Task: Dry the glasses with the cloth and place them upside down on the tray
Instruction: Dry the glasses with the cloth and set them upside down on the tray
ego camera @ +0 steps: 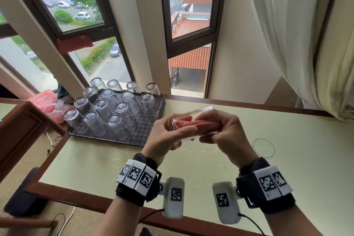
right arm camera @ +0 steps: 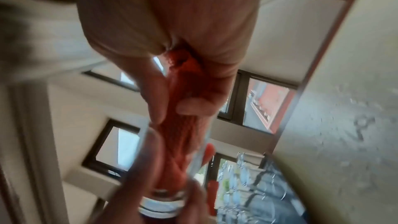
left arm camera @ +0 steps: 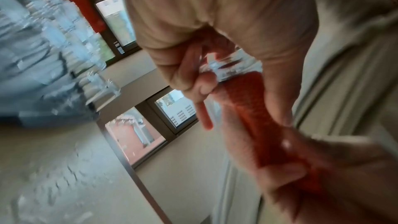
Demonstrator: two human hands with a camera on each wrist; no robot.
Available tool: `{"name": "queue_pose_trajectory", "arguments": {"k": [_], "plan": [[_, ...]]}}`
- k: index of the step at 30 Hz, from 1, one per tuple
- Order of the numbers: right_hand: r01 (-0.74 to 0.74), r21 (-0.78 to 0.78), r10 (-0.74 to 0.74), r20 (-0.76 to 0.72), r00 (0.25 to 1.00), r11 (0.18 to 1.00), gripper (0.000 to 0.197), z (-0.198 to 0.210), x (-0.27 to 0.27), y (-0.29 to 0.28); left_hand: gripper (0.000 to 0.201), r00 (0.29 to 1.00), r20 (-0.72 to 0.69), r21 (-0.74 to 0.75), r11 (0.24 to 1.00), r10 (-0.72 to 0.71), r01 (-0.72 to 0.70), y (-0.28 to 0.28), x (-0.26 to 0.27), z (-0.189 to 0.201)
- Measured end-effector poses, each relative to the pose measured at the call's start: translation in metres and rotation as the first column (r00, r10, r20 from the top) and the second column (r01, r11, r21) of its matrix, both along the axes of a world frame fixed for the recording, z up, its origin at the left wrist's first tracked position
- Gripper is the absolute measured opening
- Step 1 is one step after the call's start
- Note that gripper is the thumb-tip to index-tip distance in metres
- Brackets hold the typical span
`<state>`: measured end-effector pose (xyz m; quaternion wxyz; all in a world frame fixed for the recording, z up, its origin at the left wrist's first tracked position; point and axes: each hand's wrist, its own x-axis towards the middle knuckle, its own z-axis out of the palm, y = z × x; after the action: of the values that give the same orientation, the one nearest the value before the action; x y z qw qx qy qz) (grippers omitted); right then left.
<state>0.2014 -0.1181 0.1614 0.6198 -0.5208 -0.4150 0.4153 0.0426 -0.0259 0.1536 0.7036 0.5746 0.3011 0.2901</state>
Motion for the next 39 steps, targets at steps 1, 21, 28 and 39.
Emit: {"name": "queue_pose_trajectory", "arguments": {"k": [1, 21, 28, 39], "plan": [[-0.024, -0.014, 0.024, -0.01, 1.0, 1.0, 0.047, 0.0, 0.001, 0.001, 0.063, 1.0, 0.005, 0.071, 0.997, 0.025, -0.025, 0.0, 0.0, 0.0], [-0.068, -0.013, 0.068, -0.016, 0.998, 0.998, 0.055, 0.008, -0.005, 0.007, 0.065, 0.997, 0.072, 0.062, 0.998, 0.0, -0.005, 0.004, -0.014, -0.01], [-0.098, 0.05, 0.1, -0.044, 0.994, 0.994, 0.045, 0.0, -0.014, 0.013, 0.056, 1.0, 0.01, 0.069, 0.997, -0.028, 0.027, 0.016, -0.02, -0.007], [-0.104, -0.015, 0.102, -0.116, 0.988, 0.994, 0.044, 0.003, -0.02, 0.023, 0.061, 1.0, 0.01, -0.017, 1.0, 0.003, -0.003, 0.023, -0.023, -0.008]]}}
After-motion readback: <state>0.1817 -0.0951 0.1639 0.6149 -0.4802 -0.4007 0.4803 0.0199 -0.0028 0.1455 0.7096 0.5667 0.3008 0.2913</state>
